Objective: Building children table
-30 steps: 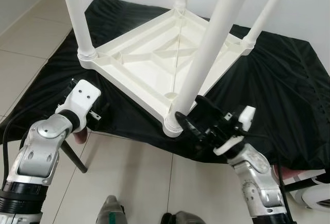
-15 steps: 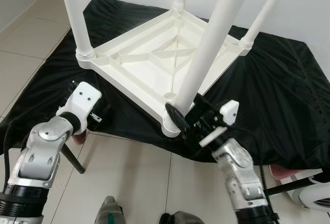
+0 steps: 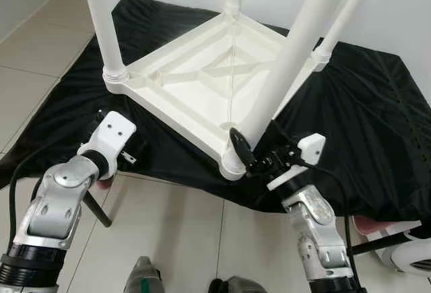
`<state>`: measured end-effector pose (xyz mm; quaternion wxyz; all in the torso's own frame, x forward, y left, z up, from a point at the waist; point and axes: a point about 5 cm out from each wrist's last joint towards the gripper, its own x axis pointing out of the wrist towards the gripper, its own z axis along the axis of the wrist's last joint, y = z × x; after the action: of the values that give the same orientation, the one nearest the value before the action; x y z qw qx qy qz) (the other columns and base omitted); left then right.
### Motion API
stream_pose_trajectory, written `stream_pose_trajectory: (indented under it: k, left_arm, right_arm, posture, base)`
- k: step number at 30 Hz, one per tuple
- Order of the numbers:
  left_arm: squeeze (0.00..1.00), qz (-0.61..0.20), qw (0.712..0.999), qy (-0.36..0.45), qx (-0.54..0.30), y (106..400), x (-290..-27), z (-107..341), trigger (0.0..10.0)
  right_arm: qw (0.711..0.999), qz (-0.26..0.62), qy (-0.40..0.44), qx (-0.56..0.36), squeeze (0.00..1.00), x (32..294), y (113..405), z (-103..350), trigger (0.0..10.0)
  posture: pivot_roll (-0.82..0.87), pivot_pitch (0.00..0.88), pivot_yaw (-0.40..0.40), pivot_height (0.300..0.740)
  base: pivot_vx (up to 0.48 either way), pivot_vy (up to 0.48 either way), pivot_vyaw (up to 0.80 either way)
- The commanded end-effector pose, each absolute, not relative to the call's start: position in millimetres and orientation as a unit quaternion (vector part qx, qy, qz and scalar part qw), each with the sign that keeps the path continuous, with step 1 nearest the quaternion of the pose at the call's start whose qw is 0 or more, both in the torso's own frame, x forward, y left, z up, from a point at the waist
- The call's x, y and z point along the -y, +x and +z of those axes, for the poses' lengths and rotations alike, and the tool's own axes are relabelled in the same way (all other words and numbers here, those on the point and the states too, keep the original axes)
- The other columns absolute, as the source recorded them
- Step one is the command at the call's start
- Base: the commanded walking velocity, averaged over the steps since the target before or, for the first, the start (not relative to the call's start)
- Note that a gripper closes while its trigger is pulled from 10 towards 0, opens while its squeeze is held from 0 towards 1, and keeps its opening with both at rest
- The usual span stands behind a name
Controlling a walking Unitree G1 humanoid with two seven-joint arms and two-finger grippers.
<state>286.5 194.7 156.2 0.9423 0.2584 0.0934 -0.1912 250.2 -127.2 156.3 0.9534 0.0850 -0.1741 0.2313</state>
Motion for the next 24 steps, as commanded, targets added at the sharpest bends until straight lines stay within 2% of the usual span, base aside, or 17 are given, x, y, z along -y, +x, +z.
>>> stream_pose_trajectory:
  k: [1, 9, 24]
  left_arm:
    - [0.00, -0.204, 0.939, 0.263, -0.089, 286, -190, 156, 10.0]
    - [0.00, -0.216, 0.935, 0.267, -0.089, 289, -187, 155, 10.0]
    - [0.00, -0.232, 0.929, 0.275, -0.088, 289, -183, 154, 10.0]
  right_arm:
    - [0.956, 0.207, 0.091, 0.185, 0.00, 138, 249, 160, 10.0]
    - [0.968, 0.135, 0.090, 0.192, 0.00, 167, 248, 160, 10.0]
    - [0.977, 0.037, 0.075, 0.198, 0.00, 195, 257, 161, 10.0]
  posture:
    - [0.05, 0.083, -0.094, 0.740]
    - [0.04, 0.074, -0.077, 0.740]
    - [0.03, 0.070, -0.060, 0.740]
  base:
    - [0.000, 0.000, 0.00]
    - [0.000, 0.000, 0.00]
    - [0.000, 0.000, 0.00]
